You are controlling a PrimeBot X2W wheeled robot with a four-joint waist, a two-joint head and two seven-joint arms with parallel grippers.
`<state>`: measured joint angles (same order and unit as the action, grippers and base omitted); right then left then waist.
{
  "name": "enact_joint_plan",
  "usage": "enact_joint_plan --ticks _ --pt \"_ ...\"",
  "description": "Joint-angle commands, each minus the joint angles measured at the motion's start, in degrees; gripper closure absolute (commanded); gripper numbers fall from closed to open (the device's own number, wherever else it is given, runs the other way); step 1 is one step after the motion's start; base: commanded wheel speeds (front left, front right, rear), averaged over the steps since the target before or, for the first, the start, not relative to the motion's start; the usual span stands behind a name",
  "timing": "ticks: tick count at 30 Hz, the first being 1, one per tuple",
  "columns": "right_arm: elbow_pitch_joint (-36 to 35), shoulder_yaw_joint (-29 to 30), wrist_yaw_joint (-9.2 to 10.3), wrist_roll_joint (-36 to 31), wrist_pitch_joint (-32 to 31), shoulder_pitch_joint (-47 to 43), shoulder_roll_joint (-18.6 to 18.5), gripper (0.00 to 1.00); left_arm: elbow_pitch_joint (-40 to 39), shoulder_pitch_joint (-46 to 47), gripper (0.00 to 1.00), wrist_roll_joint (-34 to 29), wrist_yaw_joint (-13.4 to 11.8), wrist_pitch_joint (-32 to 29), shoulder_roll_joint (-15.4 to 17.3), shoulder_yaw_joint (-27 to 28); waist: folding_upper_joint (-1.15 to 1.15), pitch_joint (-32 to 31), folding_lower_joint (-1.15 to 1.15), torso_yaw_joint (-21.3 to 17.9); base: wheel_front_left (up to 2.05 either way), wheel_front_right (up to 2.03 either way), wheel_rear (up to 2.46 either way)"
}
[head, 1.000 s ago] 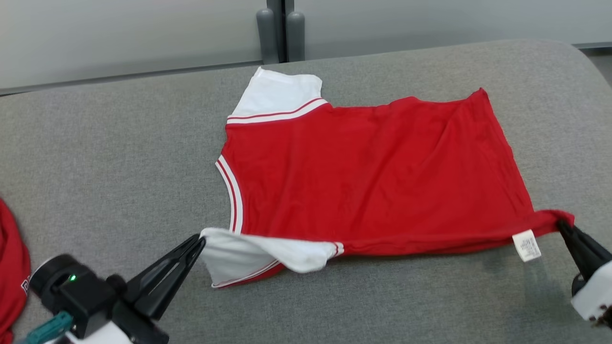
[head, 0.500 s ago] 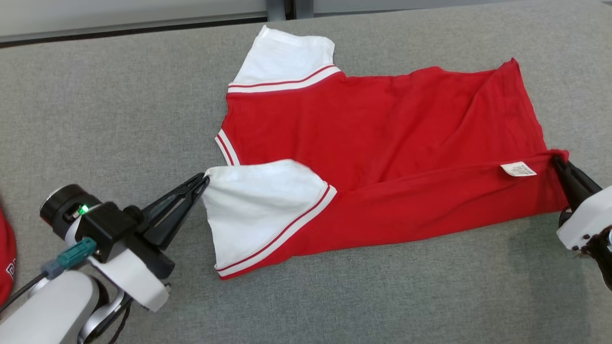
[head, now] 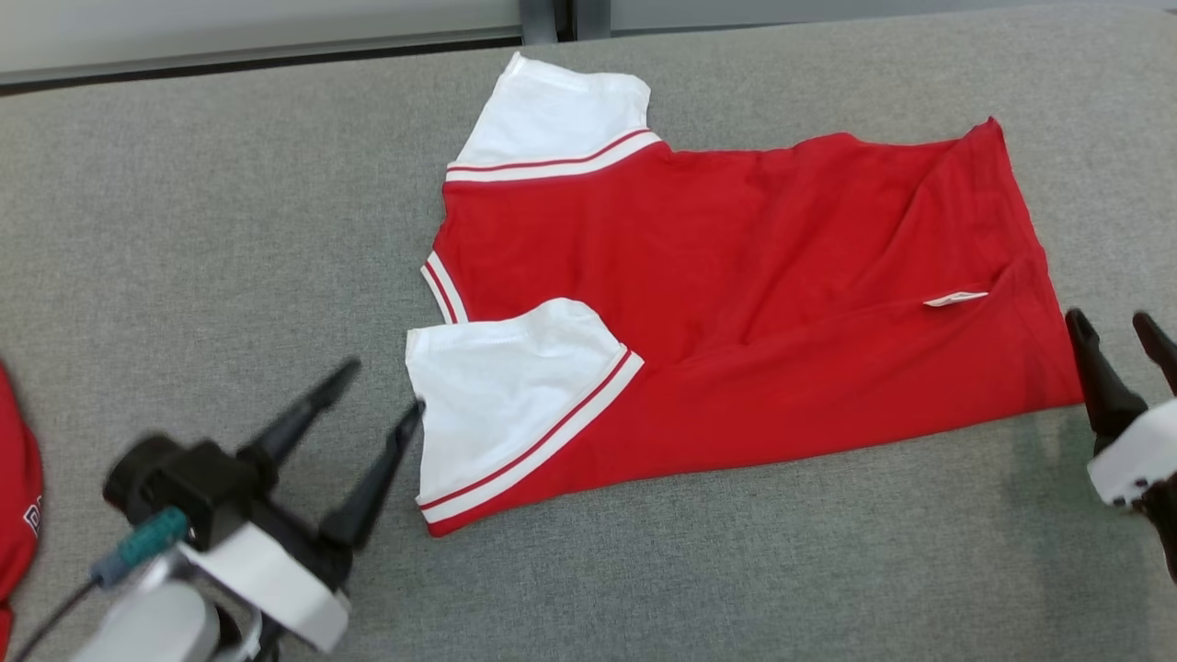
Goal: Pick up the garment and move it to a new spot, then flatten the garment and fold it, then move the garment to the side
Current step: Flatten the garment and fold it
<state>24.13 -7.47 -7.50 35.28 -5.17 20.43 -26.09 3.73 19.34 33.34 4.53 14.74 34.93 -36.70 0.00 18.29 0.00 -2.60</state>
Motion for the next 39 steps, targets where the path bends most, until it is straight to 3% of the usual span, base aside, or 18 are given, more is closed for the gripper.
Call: enact_joint_plan --ticks 1,8,18,19,20,21,32,33,35,39 --pt "-0.5 0.5 0.02 0.1 1.1 -2.5 -0.6 0.00 -1.4 -4.0 0.00 2.6 -0.8 -0.8 0.0 -0.1 0.00 -1.1 0.00 -0.1 0.00 0.00 0.00" --pt "-3.5 -1.5 0.02 2.9 -0.1 -8.0 -1.1 0.00 -4.5 -11.7 0.00 7.7 -2.7 -7.2 -0.4 -3.2 0.00 -2.5 0.00 -0.5 0.00 0.00 0.00" --pt "-2.8 -3.3 0.02 2.8 -0.4 -6.1 -0.3 0.00 1.3 -7.6 0.02 5.8 -2.1 -11.6 -1.4 -5.8 0.00 -2.0 0.00 -0.6 0.00 0.00 0.00" --pt "-2.5 -3.6 0.01 2.6 -0.3 -5.8 -0.2 0.00 1.8 -6.8 0.55 5.0 -1.9 -11.0 -1.3 -6.0 0.00 -1.8 0.00 -0.5 0.00 0.00 0.00" --pt "-2.1 -3.9 0.01 2.3 -0.2 -5.4 -0.2 0.00 2.4 -6.2 0.87 4.0 -1.5 -10.3 -1.2 -6.2 0.00 -1.6 0.00 -0.4 0.00 0.00 0.00" --pt "-1.5 -4.2 0.02 2.0 -0.2 -5.0 -0.3 0.00 3.1 -5.8 1.00 3.2 -1.3 -9.8 -1.3 -6.7 0.00 -1.5 0.00 -0.2 0.00 0.00 0.00" --pt "6.8 -5.0 0.02 -1.7 0.0 0.2 -0.1 0.00 7.4 -2.4 1.00 0.4 0.9 -6.9 -1.9 -9.1 0.00 -0.1 0.00 1.3 0.00 0.00 0.00" --pt "7.4 -5.3 0.02 -1.6 -0.1 0.5 -0.1 0.29 7.7 -2.2 1.00 0.3 0.9 -6.9 -1.9 -9.3 0.00 -0.1 0.00 1.4 0.00 0.00 0.00" --pt "8.0 -5.7 0.02 -1.1 0.1 0.8 -0.1 1.00 8.2 -2.1 1.00 0.3 1.0 -6.7 -2.0 -9.4 0.00 -0.1 0.00 1.5 0.00 0.00 0.00" --pt "8.2 -6.1 0.02 -0.2 1.1 -0.6 -0.7 1.00 8.1 -2.6 1.00 0.1 0.6 -6.4 -1.4 -9.4 0.00 -1.0 0.00 1.2 0.00 0.00 0.00"
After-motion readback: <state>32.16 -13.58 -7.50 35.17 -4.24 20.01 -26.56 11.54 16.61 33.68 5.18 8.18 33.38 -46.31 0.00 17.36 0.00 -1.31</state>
